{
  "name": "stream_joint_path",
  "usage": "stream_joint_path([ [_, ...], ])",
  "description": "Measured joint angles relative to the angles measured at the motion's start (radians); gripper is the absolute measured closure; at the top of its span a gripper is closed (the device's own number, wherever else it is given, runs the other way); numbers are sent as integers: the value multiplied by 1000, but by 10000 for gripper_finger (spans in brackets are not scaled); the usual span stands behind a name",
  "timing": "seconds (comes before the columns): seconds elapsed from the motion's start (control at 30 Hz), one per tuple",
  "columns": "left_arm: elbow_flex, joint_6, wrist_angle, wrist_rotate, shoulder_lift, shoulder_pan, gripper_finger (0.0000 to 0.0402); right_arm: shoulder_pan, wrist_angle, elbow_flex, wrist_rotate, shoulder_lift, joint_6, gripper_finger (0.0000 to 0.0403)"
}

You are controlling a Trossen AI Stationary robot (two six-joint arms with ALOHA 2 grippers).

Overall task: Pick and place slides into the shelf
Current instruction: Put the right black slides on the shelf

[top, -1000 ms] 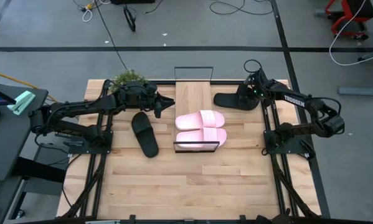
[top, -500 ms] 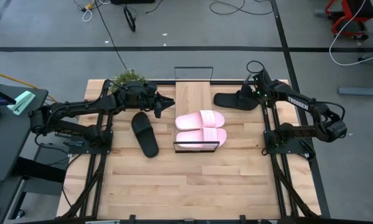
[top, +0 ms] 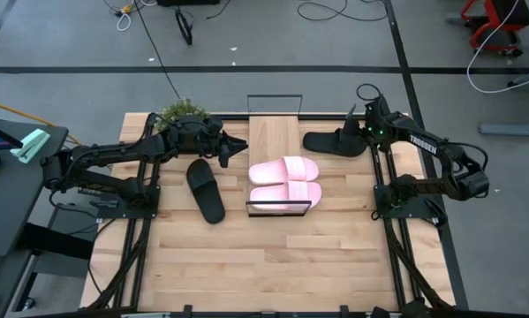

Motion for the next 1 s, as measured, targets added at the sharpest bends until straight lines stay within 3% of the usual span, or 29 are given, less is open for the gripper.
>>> stream_joint_path([
  [0.53,0,-8,0,0,0,0,288,-9,293,-164,-135,-7,102,142],
  [0.67,0,-8,0,0,0,0,289,-9,307,-175,-136,-8,94,196],
  [0.9,0,-8,0,0,0,0,288,-9,307,-176,-124,-8,65,366],
  [1.0,0,-8,0,0,0,0,287,-9,308,-176,-123,-9,52,386],
])
